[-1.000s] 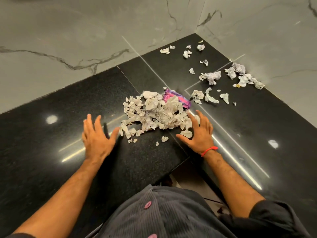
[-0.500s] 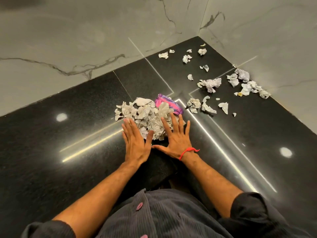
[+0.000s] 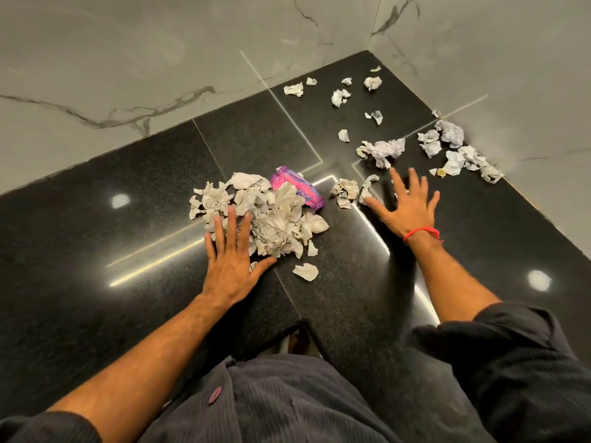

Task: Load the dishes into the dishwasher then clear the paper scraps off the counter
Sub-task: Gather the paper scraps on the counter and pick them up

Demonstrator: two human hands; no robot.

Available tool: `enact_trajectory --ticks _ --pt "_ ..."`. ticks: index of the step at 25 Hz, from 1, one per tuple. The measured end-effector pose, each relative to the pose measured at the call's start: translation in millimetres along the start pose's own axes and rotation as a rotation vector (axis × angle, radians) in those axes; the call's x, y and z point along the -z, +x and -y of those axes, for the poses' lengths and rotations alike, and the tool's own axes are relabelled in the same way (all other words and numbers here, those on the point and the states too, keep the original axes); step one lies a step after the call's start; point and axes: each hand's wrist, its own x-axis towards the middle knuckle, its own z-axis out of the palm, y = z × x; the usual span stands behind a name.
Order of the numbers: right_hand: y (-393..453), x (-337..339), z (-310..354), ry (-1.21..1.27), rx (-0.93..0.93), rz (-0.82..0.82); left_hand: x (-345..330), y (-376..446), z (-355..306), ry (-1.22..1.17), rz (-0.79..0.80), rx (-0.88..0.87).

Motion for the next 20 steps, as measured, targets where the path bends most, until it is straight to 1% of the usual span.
enact_trajectory --ticks 2,3,4,5,7,8,9,10,12,14,16,18,20 --pt "-7.5 -11.0 18.0 -0.027 0.118 0.031 2.7 3.4 -8.5 -0.001 -0.080 0.014" --pt "-14.2 -19.1 33.1 -0.014 0.181 0.039 5.8 3.5 -14.3 0.004 -0.135 0.002" --pt "-22.9 -27.4 49.8 0.007 0.227 0.049 8.9 2.7 -21.3 0.026 -0.179 -0.048" --pt "-32.1 -35.1 66.7 0.036 0.256 0.060 10.7 1.6 -29.7 0.064 -0.203 -0.137" --pt "-48.4 -47.6 96.7 0.136 0.292 0.084 7.7 -1.5 -48.7 0.171 -0.182 -0.354" --pt "-53.6 -51.1 106.2 0.222 0.308 0.097 3.3 -1.9 -57.9 0.234 -0.157 -0.434" --pt "-56.2 -52.6 111.3 0.336 0.313 0.104 -1.5 -0.3 -64.1 0.293 -0.140 -0.474" --pt "-55.4 -52.2 110.9 0.454 0.301 0.090 -5.2 3.4 -66.8 0.346 -0.132 -0.476" --pt "-42.1 -44.9 94.1 0.575 0.247 -0.031 -7.4 15.2 -63.4 0.428 -0.127 -0.410" --pt "-12.9 -31.8 62.5 0.548 0.187 -0.178 -4.0 27.3 -53.5 0.472 -0.119 -0.348" --pt "28.8 -10.7 29.9 0.434 0.132 -0.265 1.5 36.5 -50.0 0.482 -0.128 -0.320" --pt "68.2 7.7 5.7 0.320 0.109 -0.226 7.3 43.4 -58.1 0.437 -0.150 -0.317" --pt "95.0 11.8 -6.3 0.235 0.148 -0.098 11.5 55.9 -74.2 0.405 -0.160 -0.359"
